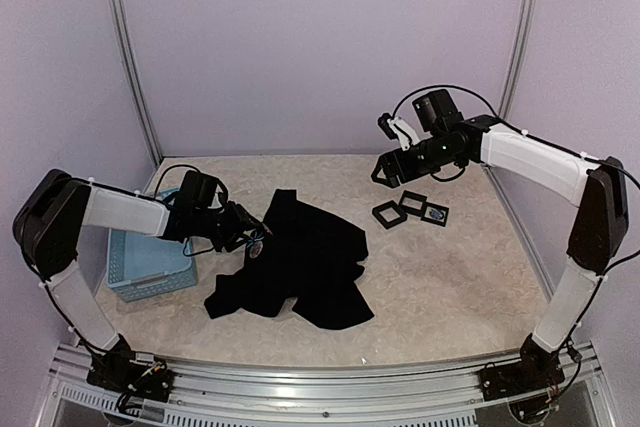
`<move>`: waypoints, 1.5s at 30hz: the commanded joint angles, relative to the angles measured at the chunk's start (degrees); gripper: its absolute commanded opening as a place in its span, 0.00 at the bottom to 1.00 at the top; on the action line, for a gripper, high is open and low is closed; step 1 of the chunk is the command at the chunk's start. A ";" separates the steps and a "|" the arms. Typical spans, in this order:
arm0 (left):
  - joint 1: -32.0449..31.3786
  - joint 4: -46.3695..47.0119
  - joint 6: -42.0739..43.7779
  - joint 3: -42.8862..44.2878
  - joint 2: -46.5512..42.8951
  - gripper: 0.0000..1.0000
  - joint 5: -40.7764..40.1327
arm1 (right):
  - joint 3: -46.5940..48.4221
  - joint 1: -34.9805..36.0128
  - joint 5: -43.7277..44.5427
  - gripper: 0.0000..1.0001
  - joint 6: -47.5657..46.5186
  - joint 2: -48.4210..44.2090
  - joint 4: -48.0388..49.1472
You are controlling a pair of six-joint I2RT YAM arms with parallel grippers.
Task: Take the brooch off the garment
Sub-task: Pick up the crumpled clothing from the center of the board.
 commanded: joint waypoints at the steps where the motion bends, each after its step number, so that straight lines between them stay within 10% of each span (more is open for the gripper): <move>1: 0.58 -0.84 2.80 3.12 2.47 0.47 1.76 | 1.83 0.07 0.09 0.73 -0.16 1.36 -1.45; 7: 0.58 -0.73 2.39 3.84 4.47 0.27 3.25 | 2.33 0.07 0.33 0.73 -0.31 1.47 -1.73; 18: -0.03 -0.48 1.54 2.40 5.12 0.25 4.26 | 2.64 0.04 -0.21 0.73 -0.20 1.44 -1.64; 23: -0.56 1.11 1.91 2.58 5.45 0.00 5.03 | 2.63 0.04 -0.35 0.73 -0.08 0.82 -1.65; 45: -15.54 -3.43 11.45 13.92 -6.13 0.00 -3.71 | 11.04 4.88 -14.86 0.68 9.17 3.41 -5.97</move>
